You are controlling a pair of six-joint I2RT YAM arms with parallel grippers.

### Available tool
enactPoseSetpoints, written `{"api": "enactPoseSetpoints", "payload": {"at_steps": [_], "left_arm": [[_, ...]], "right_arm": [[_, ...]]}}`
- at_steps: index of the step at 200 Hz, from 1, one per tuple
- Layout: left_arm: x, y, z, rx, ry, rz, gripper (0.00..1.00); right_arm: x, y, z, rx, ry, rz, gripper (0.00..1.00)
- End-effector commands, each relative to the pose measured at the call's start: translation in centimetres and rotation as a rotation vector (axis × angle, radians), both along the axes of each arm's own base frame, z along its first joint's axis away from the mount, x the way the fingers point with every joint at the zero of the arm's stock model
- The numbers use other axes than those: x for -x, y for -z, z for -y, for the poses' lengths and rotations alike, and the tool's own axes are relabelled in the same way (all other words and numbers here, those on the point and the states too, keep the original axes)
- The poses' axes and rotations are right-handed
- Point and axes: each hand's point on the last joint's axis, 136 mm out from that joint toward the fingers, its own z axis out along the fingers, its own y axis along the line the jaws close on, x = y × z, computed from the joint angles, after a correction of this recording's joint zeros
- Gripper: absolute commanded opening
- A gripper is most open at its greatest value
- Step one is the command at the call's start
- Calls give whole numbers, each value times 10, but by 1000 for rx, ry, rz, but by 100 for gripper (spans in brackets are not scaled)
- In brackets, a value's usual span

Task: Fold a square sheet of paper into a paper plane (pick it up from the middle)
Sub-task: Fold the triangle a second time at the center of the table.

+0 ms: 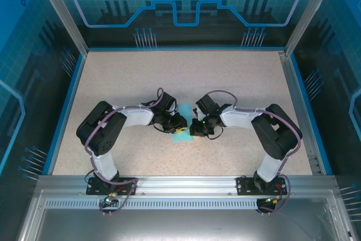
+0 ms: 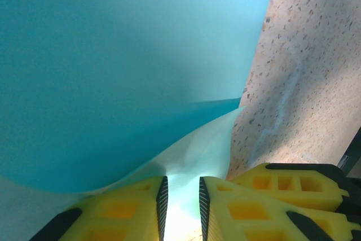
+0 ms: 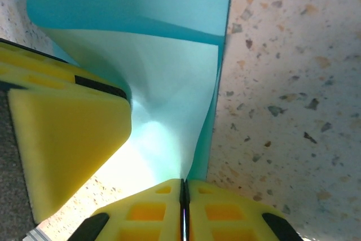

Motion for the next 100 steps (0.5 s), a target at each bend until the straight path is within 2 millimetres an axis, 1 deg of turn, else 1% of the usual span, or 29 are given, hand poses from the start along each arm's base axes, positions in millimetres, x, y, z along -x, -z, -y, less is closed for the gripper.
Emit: {"api": "enactPoseSetpoints", "payload": {"at_steps": [1, 24, 42, 66, 100], "left_arm": [[-3, -11, -4, -13, -8, 34, 26], [-8, -19, -2, 2, -6, 73, 27], [-11, -21, -2, 3, -6, 88, 27], [-14, -15, -4, -16, -15, 84, 27], [-14, -4, -15, -79, -38, 63, 27]], "right_arm": [[4, 10, 5, 6, 13, -47, 10], [6, 13, 8, 17, 13, -59, 9], [7, 15, 9, 23, 11, -66, 9], [7, 15, 11, 25, 13, -69, 9], [7, 15, 13, 27, 14, -70, 10]]}}
